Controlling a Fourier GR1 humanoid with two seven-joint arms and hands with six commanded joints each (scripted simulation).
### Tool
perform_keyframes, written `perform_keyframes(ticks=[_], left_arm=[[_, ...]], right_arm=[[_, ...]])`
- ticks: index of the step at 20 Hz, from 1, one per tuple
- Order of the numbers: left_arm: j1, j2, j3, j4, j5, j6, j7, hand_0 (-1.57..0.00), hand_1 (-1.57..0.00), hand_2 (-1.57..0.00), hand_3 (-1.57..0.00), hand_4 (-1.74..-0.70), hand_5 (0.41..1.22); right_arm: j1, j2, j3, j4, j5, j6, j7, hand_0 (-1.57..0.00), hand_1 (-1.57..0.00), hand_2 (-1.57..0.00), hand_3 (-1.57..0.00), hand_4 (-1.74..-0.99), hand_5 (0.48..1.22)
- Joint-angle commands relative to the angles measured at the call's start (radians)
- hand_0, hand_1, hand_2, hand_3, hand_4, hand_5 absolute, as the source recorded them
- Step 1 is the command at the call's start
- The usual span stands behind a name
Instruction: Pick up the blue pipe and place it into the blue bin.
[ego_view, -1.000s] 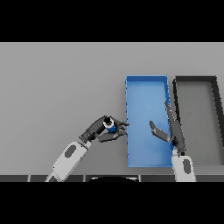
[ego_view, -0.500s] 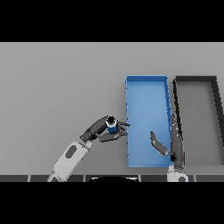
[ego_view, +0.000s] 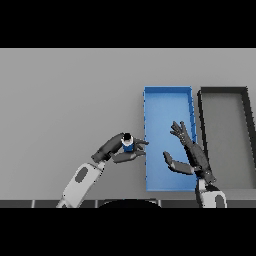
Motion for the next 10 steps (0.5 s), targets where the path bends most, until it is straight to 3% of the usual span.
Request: perform_keyframes(ticks=[1,5,10], left_arm=[[0.001,0.001,0.005,-0.006,0.001,-0.004,0.009,-1.57,-1.57,-1.57,-1.57,-1.47,1.221],[0.0,-0.002,0.02,-0.005,-0.013,-0.02,0.006,-1.57,-1.57,-1.57,-1.57,-1.47,1.221],[-0.009,-0.016,0.038,0.013,-0.033,-0.046,0.001,-1.57,-1.57,-1.57,-1.57,-1.47,1.221]], right_arm=[[-0.051,-0.01,0.012,-0.011,-0.026,0.015,0.066,0.0,-0.01,-0.11,0.0,-1.247,0.568],[-0.212,-0.058,0.061,-0.006,-0.032,0.065,0.164,0.0,0.0,-0.08,0.0,-1.281,0.558],[-0.39,-0.037,0.149,0.007,-0.061,0.105,0.243,0.0,0.0,-0.04,0.0,-1.3,0.56]])
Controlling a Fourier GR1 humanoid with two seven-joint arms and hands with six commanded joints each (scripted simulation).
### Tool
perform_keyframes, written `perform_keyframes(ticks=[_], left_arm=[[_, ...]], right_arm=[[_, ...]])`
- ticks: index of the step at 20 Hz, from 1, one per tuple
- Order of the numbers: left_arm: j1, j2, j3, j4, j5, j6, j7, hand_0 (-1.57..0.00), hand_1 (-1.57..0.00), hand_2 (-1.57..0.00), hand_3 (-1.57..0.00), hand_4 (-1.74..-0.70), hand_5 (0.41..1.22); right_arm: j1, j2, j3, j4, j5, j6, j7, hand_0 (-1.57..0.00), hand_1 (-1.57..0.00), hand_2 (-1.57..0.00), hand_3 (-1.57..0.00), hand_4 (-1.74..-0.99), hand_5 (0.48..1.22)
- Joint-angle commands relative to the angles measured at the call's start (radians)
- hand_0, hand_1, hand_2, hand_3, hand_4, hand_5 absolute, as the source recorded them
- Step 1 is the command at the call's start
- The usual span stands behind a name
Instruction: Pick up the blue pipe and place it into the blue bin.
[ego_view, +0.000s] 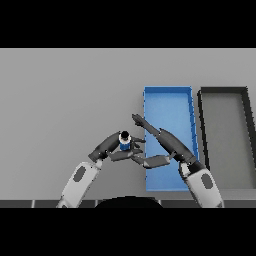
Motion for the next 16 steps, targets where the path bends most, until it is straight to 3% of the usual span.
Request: perform_keyframes(ticks=[1,3,9,12,14,16], left_arm=[[-0.001,-0.012,0.005,0.01,-0.001,0.003,-0.002,-1.57,-1.57,-1.57,-1.57,-1.47,1.221],[0.009,-0.016,0.005,0.01,-0.013,-0.011,-0.029,-1.57,-1.57,-1.57,-1.57,-1.46,1.221],[0.022,-0.036,0.03,0.007,-0.012,-0.045,0.003,-1.57,-1.57,-1.57,-1.57,-1.47,1.221],[0.036,-0.035,0.034,-0.016,-0.032,-0.055,-0.003,-1.57,-1.57,-1.57,-1.57,-1.47,1.221],[0.031,-0.035,0.049,-0.009,-0.041,-0.064,0.024,-1.57,-1.57,-1.57,-1.57,-1.46,1.221],[0.027,-0.044,0.054,-0.001,-0.034,-0.077,0.044,-1.57,-1.57,-1.57,-1.57,-1.56,1.221]], right_arm=[[-0.016,0.0,0.008,-0.004,-0.021,0.014,0.014,0.0,0.0,-0.04,0.0,-1.294,0.56],[-0.07,0.025,0.046,0.017,-0.014,0.022,0.036,0.0,0.0,-0.05,0.0,-1.268,0.555],[-0.24,0.063,0.075,0.112,-0.016,0.046,0.133,-0.02,-0.03,-0.08,0.0,-1.196,0.526],[-0.296,0.077,0.069,0.172,-0.023,0.069,0.129,-0.03,-0.06,-0.11,-0.01,-1.192,0.507],[-0.312,0.095,0.088,0.199,-0.014,0.079,0.141,-0.17,-0.22,-0.26,-0.13,-1.233,0.487],[-0.331,0.102,0.086,0.224,-0.019,0.099,0.12,-0.51,-0.53,-0.54,-0.4,-1.331,0.489]])
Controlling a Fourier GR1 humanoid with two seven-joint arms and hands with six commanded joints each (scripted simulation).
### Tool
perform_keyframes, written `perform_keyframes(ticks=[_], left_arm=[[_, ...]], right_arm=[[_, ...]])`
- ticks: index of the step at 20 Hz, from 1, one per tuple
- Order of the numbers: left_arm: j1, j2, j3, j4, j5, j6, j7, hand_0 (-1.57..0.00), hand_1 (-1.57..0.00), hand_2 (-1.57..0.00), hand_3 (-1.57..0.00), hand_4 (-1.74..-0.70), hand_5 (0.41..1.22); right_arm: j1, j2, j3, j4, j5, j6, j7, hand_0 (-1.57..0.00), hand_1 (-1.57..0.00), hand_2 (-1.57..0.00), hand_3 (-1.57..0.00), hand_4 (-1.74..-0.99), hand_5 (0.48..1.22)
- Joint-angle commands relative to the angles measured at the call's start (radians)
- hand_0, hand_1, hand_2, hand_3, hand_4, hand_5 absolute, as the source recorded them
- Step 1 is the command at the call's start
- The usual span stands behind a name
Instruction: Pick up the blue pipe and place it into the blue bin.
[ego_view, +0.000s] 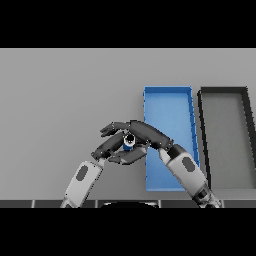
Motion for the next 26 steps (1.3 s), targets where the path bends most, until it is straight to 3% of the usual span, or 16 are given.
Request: perform_keyframes(ticks=[1,3,5,7,10,13,18,19,20,23,26], left_arm=[[0.007,0.003,-0.009,-0.02,-0.001,0.003,0.013,-1.57,-1.57,-1.57,-1.57,-1.59,1.221],[0.001,0.004,-0.007,-0.004,-0.008,0.014,0.0,-1.57,-1.57,-1.57,-1.57,-1.64,1.221],[0.015,-0.006,-0.003,-0.002,0.025,-0.001,-0.026,-1.57,-1.57,-1.57,-1.52,-1.68,1.221],[0.025,-0.016,-0.005,-0.014,0.053,-0.011,-0.026,-1.57,-1.57,-1.57,-1.5,-1.7,1.221],[-0.001,-0.023,0.006,-0.008,0.065,-0.012,-0.003,-1.57,-1.57,-1.57,-1.44,-1.72,1.221],[0.012,-0.014,0.008,-0.022,0.051,-0.01,0.001,-1.57,-1.57,-1.57,-1.43,-1.73,1.221],[0.005,0.008,0.004,-0.021,0.01,0.044,-0.059,-1.57,-1.57,-1.57,-1.45,-1.72,1.221],[-0.002,0.015,0.004,-0.026,-0.001,0.054,-0.063,-1.46,-1.34,-1.29,-1.17,-1.6,1.221],[-0.006,0.023,0.0,-0.022,0.005,0.038,-0.046,-1.17,-1.07,-1.03,-0.93,-1.47,1.221],[-0.011,0.045,-0.003,-0.026,-0.025,-0.032,-0.018,-0.6,-0.55,-0.53,-0.48,-1.21,1.221],[-0.01,0.044,0.009,-0.024,-0.047,-0.039,0.025,-0.31,-0.28,-0.27,-0.24,-1.05,0.938]], right_arm=[[-0.008,0.009,0.002,0.006,-0.005,0.001,-0.012,-0.7,-0.7,-0.74,-0.6,-1.406,0.5],[-0.012,0.03,0.01,0.015,0.001,-0.015,-0.006,-1.01,-1.02,-1.04,-0.87,-1.514,0.55],[-0.001,0.044,0.012,0.017,-0.012,-0.028,-0.004,-1.22,-1.22,-1.23,-1.02,-1.581,0.65],[-0.014,0.049,0.016,0.032,-0.035,-0.039,-0.028,-1.34,-1.34,-1.35,-1.19,-1.628,0.856],[-0.011,0.031,0.039,0.021,-0.017,-0.056,-0.08,-1.45,-1.45,-1.46,-1.36,-1.68,1.034],[0.003,0.014,0.067,0.018,-0.014,-0.071,-0.132,-1.51,-1.51,-1.51,-1.46,-1.71,1.125],[-0.011,0.025,0.078,0.027,-0.004,-0.132,-0.134,-1.55,-1.55,-1.55,-1.54,-1.731,1.19],[-0.007,0.01,0.078,0.004,0.0,-0.14,-0.131,-1.56,-1.56,-1.56,-1.54,-1.733,1.196],[-0.013,0.017,0.084,0.018,0.007,-0.147,-0.125,-1.56,-1.56,-1.56,-1.55,-1.734,1.201],[-0.013,0.021,0.086,0.017,-0.006,-0.162,-0.078,-1.56,-1.56,-1.56,-1.56,-1.738,1.211],[-0.01,0.025,0.099,0.02,0.011,-0.174,-0.072,-1.57,-1.57,-1.57,-1.56,-1.739,1.216]])
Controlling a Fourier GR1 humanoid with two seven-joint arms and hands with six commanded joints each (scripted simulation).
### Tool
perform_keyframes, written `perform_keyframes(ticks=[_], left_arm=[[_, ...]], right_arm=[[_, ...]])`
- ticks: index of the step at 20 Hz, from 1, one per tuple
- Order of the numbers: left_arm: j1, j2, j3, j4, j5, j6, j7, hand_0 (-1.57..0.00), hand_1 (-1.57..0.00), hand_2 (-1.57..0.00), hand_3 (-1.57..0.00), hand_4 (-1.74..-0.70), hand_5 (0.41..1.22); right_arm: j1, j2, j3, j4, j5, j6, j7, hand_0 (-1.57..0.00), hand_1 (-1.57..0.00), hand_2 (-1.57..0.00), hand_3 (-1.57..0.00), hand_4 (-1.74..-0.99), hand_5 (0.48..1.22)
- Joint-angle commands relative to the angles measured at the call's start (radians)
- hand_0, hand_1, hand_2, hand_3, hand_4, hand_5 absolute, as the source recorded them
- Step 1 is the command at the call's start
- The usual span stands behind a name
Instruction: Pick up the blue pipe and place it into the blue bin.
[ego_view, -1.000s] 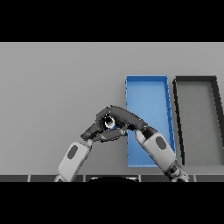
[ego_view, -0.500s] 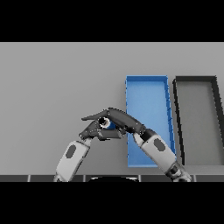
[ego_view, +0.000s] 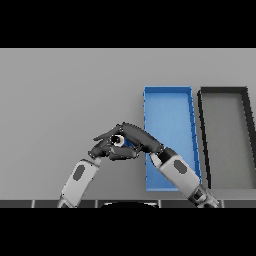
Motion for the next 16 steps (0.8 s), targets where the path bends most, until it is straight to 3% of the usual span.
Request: perform_keyframes(ticks=[1,4,7,9,12,16], left_arm=[[-0.004,-0.001,0.004,0.009,0.001,0.004,0.006,-0.24,-0.22,-0.22,-0.19,-1.02,0.848],[0.01,-0.017,0.003,0.011,0.021,0.009,0.033,-0.12,-0.11,-0.11,-0.1,-0.97,0.647],[0.01,-0.012,0.004,0.009,0.01,0.017,0.057,-0.06,-0.06,-0.06,-0.05,-0.96,0.538],[0.017,-0.006,0.002,0.011,-0.004,0.028,0.044,-0.04,-0.04,-0.04,-0.03,-0.94,0.495],[0.024,-0.002,-0.006,0.018,-0.013,0.026,0.052,-0.02,-0.02,-0.02,-0.02,-0.92,0.474],[0.025,-0.001,-0.007,0.015,-0.007,0.021,0.057,-0.01,-0.01,-0.01,-0.01,-0.91,0.45]], right_arm=[[0.005,-0.006,0.003,-0.01,0.011,-0.004,-0.01,-1.57,-1.57,-1.57,-1.57,-1.74,1.217],[-0.005,-0.003,0.006,-0.018,0.018,-0.014,-0.002,-1.57,-1.57,-1.57,-1.57,-1.74,1.219],[0.003,0.003,0.001,-0.012,-0.013,-0.018,-0.031,-1.57,-1.57,-1.57,-1.57,-1.741,1.22],[-0.005,0.01,-0.025,-0.007,-0.055,-0.022,-0.03,-1.57,-1.57,-1.57,-1.57,-1.741,1.22],[-0.033,0.024,-0.065,-0.046,-0.149,-0.05,0.029,-1.57,-1.57,-1.57,-1.57,-1.741,1.221],[-0.193,0.014,-0.189,-0.039,-0.302,-0.097,0.134,-1.57,-1.57,-1.57,-1.57,-1.741,1.221]])
